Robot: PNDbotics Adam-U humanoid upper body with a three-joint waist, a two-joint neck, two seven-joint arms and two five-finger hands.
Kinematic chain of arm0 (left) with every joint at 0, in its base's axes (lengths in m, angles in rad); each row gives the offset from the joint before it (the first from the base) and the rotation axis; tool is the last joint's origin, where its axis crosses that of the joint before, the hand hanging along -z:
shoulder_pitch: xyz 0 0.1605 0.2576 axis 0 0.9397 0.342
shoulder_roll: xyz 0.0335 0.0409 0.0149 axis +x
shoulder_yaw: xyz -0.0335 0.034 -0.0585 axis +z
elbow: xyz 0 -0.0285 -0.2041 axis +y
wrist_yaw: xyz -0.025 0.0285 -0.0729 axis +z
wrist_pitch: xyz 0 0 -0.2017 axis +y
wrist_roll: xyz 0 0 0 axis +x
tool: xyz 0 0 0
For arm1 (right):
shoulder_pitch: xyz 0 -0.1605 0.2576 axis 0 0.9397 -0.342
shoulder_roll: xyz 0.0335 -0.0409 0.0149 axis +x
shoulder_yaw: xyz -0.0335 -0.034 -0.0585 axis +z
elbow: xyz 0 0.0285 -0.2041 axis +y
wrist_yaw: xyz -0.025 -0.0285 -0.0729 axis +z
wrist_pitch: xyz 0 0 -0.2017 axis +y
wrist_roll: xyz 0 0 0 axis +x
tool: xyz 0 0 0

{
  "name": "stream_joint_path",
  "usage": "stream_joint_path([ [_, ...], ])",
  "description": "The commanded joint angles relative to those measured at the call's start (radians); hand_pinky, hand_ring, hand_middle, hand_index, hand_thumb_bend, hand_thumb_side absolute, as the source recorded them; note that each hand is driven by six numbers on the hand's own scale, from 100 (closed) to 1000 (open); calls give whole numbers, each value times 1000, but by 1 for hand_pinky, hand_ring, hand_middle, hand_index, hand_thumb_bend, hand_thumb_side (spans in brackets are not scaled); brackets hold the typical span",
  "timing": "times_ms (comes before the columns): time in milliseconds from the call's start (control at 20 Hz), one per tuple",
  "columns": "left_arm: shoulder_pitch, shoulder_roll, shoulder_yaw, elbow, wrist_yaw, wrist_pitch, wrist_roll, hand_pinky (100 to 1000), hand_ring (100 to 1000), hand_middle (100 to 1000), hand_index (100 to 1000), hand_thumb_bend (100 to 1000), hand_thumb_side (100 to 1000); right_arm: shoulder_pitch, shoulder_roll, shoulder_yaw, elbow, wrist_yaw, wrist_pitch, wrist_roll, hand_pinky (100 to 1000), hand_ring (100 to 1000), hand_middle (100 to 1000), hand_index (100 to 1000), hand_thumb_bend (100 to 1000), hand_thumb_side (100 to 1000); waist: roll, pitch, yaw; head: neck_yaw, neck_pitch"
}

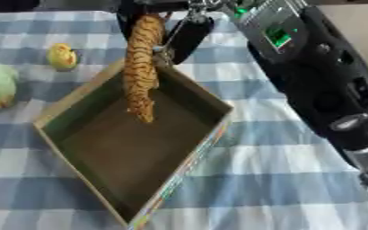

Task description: Pick up objects on the table and place them in the box.

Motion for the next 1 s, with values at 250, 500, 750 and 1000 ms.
stream_joint_path([
  [250, -14, -2, -5, -17, 6, -1, -3, 437, 568, 605, 720, 100, 778, 39, 33, 24, 13, 18, -44, 77, 674, 599, 242, 375, 100, 123, 3, -17, 6, -7, -15],
  [500, -17, -3, -6, -17, 7, 1, -5, 437, 568, 606, 720, 100, 779, 82, 50, 75, 59, 41, -51, 77, 672, 596, 246, 375, 100, 118, 2, -14, 10, -10, -20],
  [750, -18, -3, -7, -17, 9, 2, -7, 437, 568, 606, 720, 100, 779, 94, 70, 122, 112, 66, -74, 77, 674, 602, 262, 391, 100, 118, 2, -13, 11, -14, -22],
  [1000, -18, -3, -8, -17, 9, 3, -8, 437, 569, 607, 720, 100, 779, 93, 77, 136, 137, 85, -104, 77, 702, 656, 412, 567, 100, 100, 1, -12, 9, -15, -22],
])
